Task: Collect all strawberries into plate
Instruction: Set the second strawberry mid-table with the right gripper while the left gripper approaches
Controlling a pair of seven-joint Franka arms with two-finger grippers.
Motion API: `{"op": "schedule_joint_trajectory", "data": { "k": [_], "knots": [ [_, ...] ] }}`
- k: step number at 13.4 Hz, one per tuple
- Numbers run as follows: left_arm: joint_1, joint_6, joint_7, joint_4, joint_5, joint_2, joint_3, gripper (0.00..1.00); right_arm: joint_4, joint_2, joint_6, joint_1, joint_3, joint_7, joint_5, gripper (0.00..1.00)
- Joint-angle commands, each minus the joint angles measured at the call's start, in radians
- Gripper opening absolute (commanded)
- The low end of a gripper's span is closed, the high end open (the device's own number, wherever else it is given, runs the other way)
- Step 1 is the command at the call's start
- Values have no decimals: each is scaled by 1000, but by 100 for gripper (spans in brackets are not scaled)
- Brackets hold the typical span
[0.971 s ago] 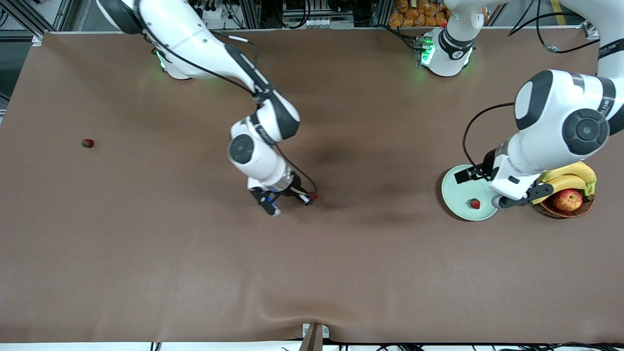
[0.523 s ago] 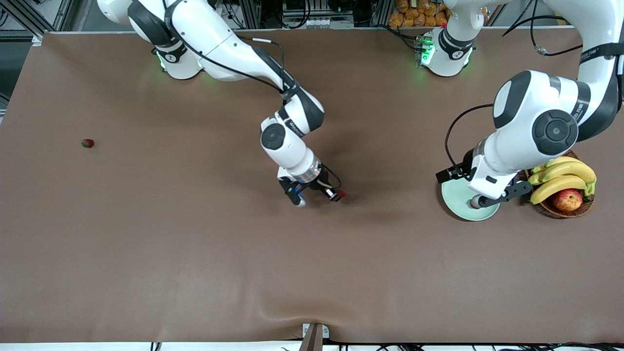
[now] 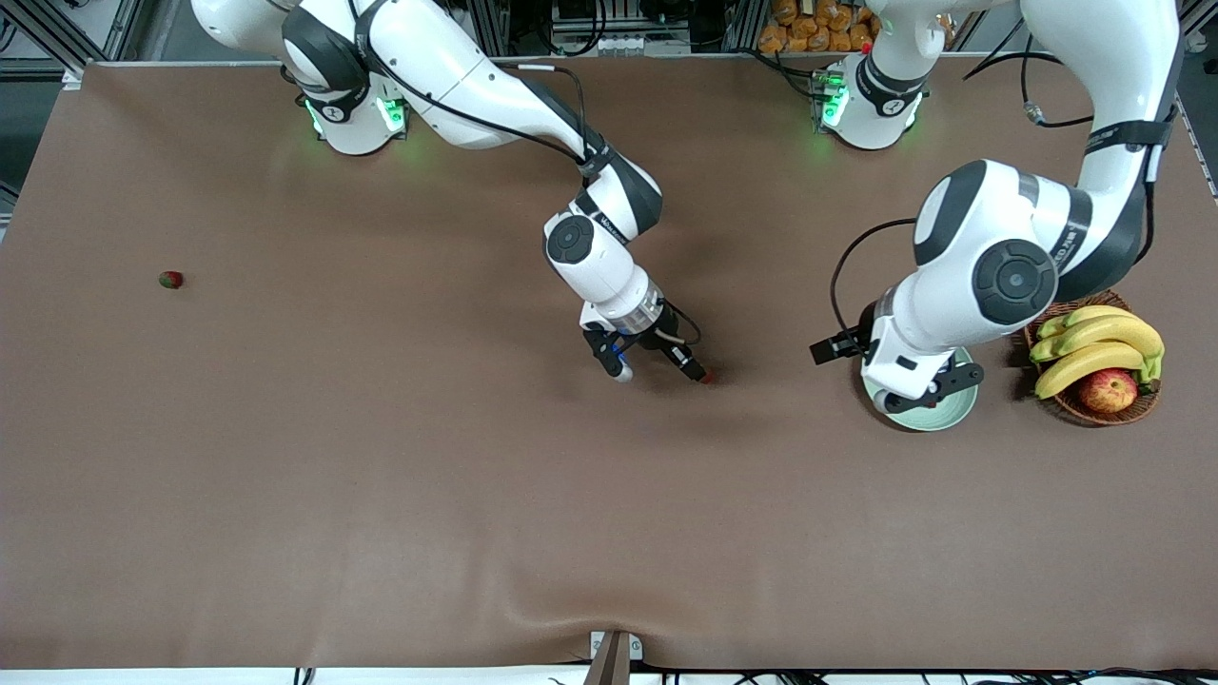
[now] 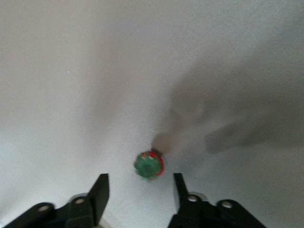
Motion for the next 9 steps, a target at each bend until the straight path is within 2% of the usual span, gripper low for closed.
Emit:
{"op": "schedule_joint_trajectory", "data": {
  "k": [1,4,6,9],
  "knots": [
    [-37,-12,-36,58,0,29,2,100,37,16,-3,-8,-12,3,7,100],
    [-61,-10,-40,81,0,57,3,100,37,-12,-38,-38,-13,0,2,100],
    [-64,4,-42,80,0,58,3,100,38,-47,-162,-75,-28,-3,-13,100],
    [-72,7,-51,80,0,60,3,100,40,-95,-343,-147,-42,-11,-115,100]
  ]
}}
